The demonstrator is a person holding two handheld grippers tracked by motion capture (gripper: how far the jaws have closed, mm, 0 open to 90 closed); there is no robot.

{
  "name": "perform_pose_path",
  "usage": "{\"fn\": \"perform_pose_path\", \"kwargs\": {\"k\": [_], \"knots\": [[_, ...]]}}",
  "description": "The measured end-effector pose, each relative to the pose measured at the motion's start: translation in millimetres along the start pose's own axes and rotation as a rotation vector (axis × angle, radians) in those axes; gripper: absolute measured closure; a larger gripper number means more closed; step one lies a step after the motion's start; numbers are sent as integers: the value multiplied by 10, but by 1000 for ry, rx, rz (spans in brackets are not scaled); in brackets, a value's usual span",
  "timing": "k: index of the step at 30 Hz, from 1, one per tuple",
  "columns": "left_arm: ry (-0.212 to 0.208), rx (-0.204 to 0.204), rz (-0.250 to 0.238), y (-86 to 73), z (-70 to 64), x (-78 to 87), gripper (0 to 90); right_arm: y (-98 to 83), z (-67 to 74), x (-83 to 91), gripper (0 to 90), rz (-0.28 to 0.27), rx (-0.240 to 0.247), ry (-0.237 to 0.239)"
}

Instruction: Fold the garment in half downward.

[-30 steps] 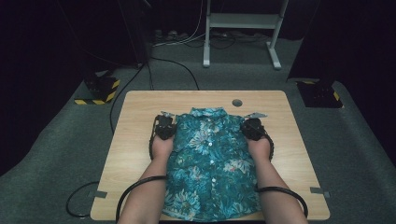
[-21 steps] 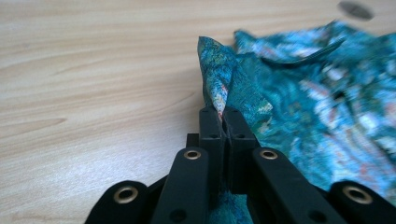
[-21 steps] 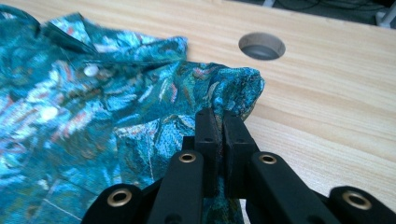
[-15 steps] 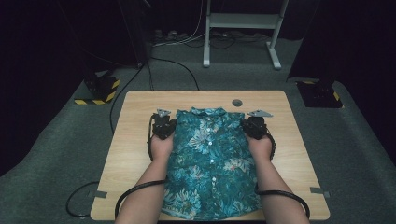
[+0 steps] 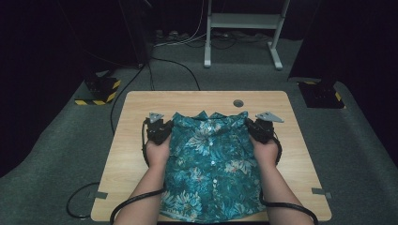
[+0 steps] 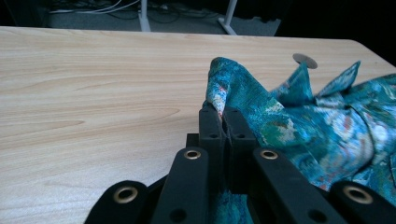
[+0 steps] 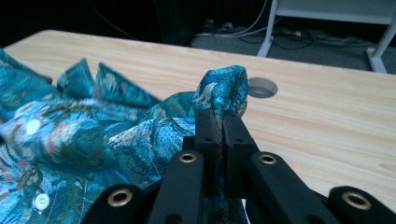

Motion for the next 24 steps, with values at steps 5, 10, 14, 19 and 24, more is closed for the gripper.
{"fn": "perform_pose_path", "kwargs": {"k": [5, 10, 14, 19, 24], "knots": [[-6, 17, -37, -18, -54, 105, 879, -16, 25, 98, 866, -28, -9, 11], [-12, 32, -70, -58, -114, 198, 878, -56, 59, 209, 866, -54, -15, 29], [-19, 35, -99, -114, -195, 283, 878, -111, 86, 308, 866, -81, -27, 47], [-30, 55, -137, -221, -274, 397, 878, -222, 124, 432, 866, -105, -40, 74], [-34, 66, -164, -348, -329, 522, 877, -347, 141, 574, 865, -122, -38, 89]]}}
Point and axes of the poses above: each handheld gripper's, and its own axes: x roughly backward along the jaws, y roughly out of its top, z roughly to its left, the point moved 1 cm from there along -x, roughly forward along the jaws, and after that the axes turned 14 degrees about -x, right-handed, at the moved point
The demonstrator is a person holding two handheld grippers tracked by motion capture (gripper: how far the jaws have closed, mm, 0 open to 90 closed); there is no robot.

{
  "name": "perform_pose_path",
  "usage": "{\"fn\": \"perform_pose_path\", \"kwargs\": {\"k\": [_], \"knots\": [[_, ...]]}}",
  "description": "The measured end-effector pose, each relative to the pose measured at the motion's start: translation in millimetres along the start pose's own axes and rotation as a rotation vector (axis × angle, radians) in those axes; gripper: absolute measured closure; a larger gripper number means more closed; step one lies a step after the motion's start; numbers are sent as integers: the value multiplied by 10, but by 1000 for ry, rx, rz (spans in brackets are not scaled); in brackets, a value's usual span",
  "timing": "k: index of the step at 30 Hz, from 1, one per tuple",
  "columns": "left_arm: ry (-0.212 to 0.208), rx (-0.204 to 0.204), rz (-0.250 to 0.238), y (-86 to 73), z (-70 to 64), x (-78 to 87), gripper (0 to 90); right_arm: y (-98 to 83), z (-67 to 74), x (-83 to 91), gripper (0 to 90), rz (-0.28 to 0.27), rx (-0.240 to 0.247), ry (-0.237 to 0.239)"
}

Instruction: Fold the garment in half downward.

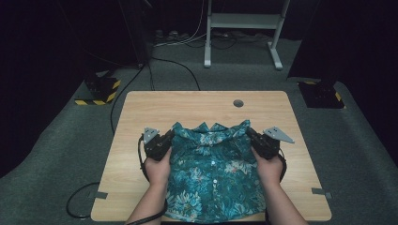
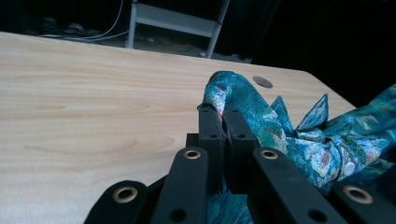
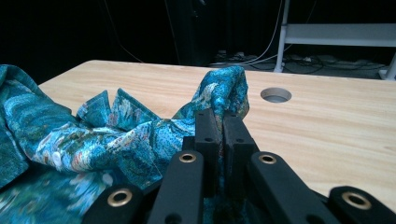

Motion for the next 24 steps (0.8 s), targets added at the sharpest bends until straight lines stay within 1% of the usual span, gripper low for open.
{"fn": "perform_pose_path", "kwargs": {"k": [5, 7, 9, 10, 12, 13, 15, 18, 19, 22, 24], "knots": [[-15, 21, -9, -136, -45, 147, 877, -127, 9, 168, 864, -4, -9, 13], [-19, 10, -8, -162, -75, 197, 877, -177, 21, 235, 864, -5, -3, 15], [-28, 12, -12, -197, -113, 267, 877, -223, 34, 299, 864, -4, 0, 18], [-31, 11, -10, -209, -128, 288, 876, -251, 42, 336, 864, -1, 0, 21], [-36, -4, -3, -238, -158, 340, 876, -290, 56, 392, 863, 2, 8, 19], [-38, -2, 1, -255, -165, 368, 876, -312, 63, 423, 863, 6, 13, 19], [-46, 3, 16, -295, -172, 411, 876, -361, 75, 477, 861, 14, 14, 22], [-51, -9, 45, -363, -181, 466, 875, -443, 87, 546, 859, 31, 14, 23], [-50, -14, 56, -384, -183, 480, 875, -470, 87, 567, 859, 37, 10, 22], [-51, -2, 80, -440, -186, 526, 874, -555, 77, 618, 857, 60, -9, 19], [-47, -11, 97, -465, -200, 555, 874, -605, 67, 649, 854, 76, -10, 9]]}}
Point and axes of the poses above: each handheld gripper's, and its own axes: x roughly backward along the jaws, y roughly out of its top, z roughly to its left, the point moved 1 cm from there along -x, roughly forward along the jaws, and after that the axes turned 14 degrees about -x, right-handed, at the moved point
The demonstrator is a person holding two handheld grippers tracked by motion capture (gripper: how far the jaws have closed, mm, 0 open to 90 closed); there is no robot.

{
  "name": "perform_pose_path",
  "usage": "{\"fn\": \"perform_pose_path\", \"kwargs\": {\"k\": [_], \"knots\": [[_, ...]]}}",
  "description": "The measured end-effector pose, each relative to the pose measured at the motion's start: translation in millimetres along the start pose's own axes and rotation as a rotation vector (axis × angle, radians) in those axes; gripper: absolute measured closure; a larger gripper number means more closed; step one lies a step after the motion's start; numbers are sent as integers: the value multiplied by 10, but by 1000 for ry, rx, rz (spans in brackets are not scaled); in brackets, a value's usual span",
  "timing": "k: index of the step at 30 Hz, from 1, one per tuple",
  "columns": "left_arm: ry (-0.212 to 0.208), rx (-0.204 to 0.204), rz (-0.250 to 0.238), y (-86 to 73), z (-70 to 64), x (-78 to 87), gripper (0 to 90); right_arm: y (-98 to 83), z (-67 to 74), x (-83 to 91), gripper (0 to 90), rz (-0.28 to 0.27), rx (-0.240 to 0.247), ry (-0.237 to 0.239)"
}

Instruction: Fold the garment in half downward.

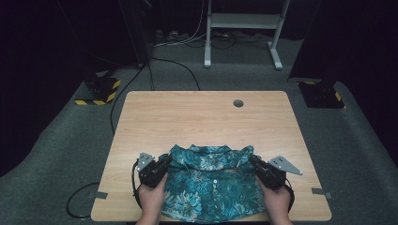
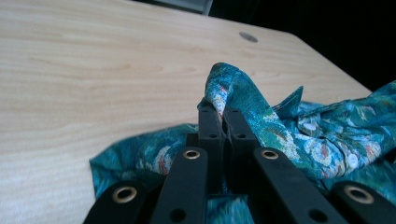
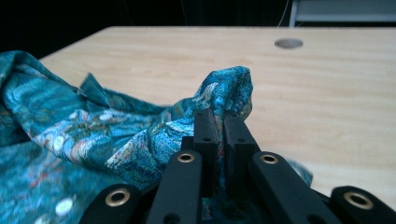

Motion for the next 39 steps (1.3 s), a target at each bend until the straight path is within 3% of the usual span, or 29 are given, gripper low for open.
{"fn": "perform_pose_path", "kwargs": {"k": [7, 10, 13, 24, 30, 39], "knots": [[19, 13, 68, -115, -30, 73, 872, -167, -25, 70, 846, 56, 1, -36], [37, -9, 119, -174, -56, 79, 868, -223, -18, 89, 837, 96, 8, -56], [44, -32, 162, -223, -68, 74, 862, -278, -13, 100, 837, 151, 54, -90], [31, -72, 322, -324, -9, 31, 834, -412, -57, 54, 822, 280, 65, -115], [14, -92, 356, -285, 11, 8, 830, -395, -26, 44, 809, 311, 102, -128], [13, -85, 353, -230, 97, -108, 837, -330, -62, -46, 809, 329, 95, -117]]}}
Point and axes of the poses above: each handheld gripper's, and its own axes: x roughly backward along the jaws, y roughly out of its top, z roughly to its left, the point moved 1 cm from there along -x, roughly forward along the jaws, and after that the axes turned 14 degrees about -x, right-handed, at the moved point
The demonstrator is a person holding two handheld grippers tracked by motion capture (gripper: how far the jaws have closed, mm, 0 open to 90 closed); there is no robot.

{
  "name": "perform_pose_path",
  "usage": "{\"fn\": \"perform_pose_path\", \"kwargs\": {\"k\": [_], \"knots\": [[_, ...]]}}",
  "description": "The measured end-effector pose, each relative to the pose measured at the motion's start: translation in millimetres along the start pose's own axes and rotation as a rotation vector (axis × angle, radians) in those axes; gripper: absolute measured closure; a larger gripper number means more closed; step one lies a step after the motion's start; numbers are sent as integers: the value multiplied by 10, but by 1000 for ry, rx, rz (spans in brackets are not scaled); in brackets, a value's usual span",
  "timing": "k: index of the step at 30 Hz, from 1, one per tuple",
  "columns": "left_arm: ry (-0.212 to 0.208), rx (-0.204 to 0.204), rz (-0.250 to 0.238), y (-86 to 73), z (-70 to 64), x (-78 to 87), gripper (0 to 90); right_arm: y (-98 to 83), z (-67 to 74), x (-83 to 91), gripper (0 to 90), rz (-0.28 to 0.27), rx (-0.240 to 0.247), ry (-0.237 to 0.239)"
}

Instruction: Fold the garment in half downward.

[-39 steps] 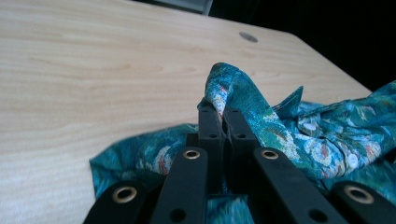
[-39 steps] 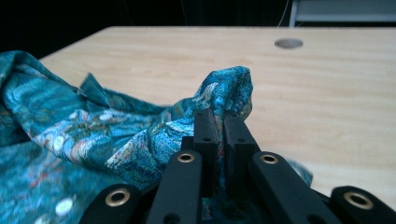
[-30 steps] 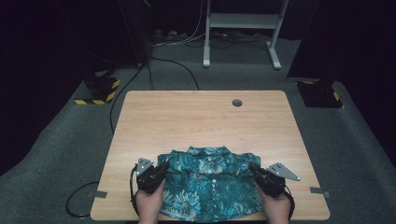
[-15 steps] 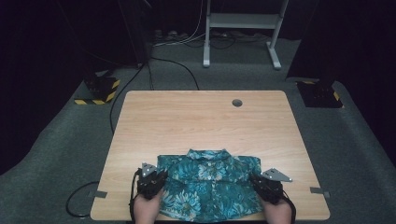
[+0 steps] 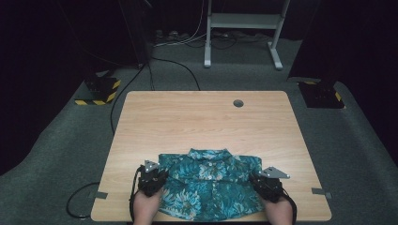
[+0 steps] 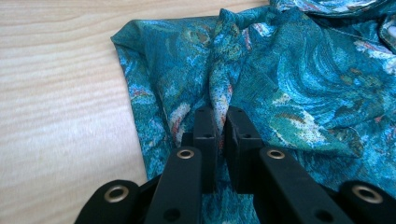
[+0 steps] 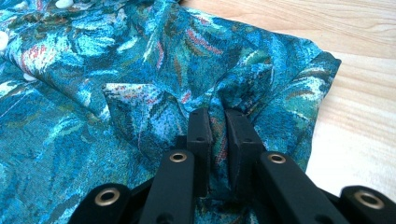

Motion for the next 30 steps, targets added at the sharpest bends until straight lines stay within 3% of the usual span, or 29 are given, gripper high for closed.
{"fn": "perform_pose_path", "kwargs": {"k": [4, 14, 20, 28, 30], "knots": [[-8, 15, -7, 58, 75, -67, 836, 73, -28, -74, 808, -5, 2, -2], [11, 6, -3, 331, 251, -340, 825, 344, -141, -306, 800, 9, -2, -3], [2, 32, 2, 520, 362, -525, 819, 522, -230, -457, 796, 13, 3, -18], [-1, 36, 0, 608, 377, -613, 806, 689, -366, -598, 793, 5, -16, -16], [-14, 33, -2, 613, 359, -606, 742, 698, -367, -600, 767, 10, -18, -16]]}}
Point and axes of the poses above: each handheld gripper's, and its own axes: x roughly backward along the jaws, y roughly out of its top, z roughly to its left, the point moved 1 cm from there along -x, roughly forward along the jaws, and after that the axes turned 14 degrees about -x, right-handed, at the moved point
